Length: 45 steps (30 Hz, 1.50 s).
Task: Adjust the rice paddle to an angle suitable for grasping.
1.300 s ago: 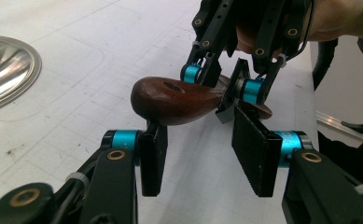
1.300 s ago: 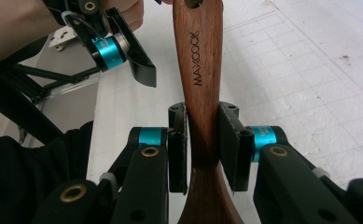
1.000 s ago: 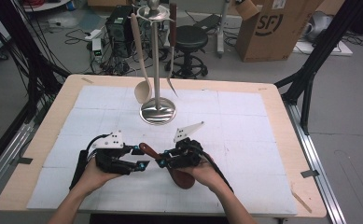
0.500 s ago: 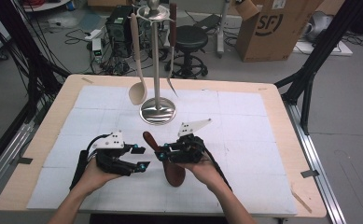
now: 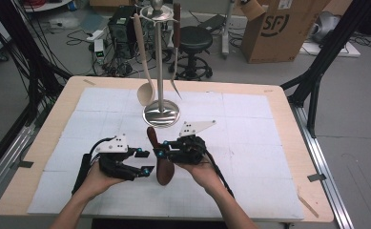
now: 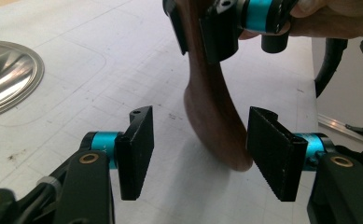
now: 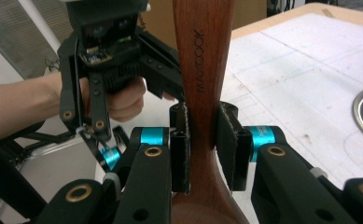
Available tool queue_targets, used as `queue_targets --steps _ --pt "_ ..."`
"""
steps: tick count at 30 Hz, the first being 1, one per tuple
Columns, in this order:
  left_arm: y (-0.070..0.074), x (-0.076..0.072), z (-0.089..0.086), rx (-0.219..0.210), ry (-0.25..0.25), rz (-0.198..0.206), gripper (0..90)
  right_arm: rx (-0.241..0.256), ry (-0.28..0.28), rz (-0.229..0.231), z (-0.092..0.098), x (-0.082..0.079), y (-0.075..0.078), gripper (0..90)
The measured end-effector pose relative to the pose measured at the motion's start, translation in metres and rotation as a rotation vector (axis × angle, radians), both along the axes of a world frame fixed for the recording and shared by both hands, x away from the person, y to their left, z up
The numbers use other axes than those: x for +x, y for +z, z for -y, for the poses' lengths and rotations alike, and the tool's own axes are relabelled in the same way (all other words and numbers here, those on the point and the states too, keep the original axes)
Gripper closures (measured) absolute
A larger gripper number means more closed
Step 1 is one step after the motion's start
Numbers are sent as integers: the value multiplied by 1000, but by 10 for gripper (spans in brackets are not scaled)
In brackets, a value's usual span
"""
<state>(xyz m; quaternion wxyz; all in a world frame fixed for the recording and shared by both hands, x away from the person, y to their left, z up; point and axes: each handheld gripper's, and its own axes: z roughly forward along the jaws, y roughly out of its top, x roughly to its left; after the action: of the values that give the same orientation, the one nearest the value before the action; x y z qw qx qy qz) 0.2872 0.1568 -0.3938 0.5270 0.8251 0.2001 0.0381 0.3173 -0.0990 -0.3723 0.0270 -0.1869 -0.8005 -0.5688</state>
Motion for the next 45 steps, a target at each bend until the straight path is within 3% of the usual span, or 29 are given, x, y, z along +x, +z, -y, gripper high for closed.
queue_targets --steps 19,27,35,45 --pt "-2 0 3 40 -3 3 560 27 -6 20 -20 -4 1 759" --pt "-1 0 2 40 -2 8 609 11 -8 37 -20 -7 2 756" --pt "-1 -1 0 47 -5 25 716 -6 -4 48 -17 -7 4 745" --pt "-1 -1 0 49 -27 38 761 -28 50 62 -21 -9 2 708"
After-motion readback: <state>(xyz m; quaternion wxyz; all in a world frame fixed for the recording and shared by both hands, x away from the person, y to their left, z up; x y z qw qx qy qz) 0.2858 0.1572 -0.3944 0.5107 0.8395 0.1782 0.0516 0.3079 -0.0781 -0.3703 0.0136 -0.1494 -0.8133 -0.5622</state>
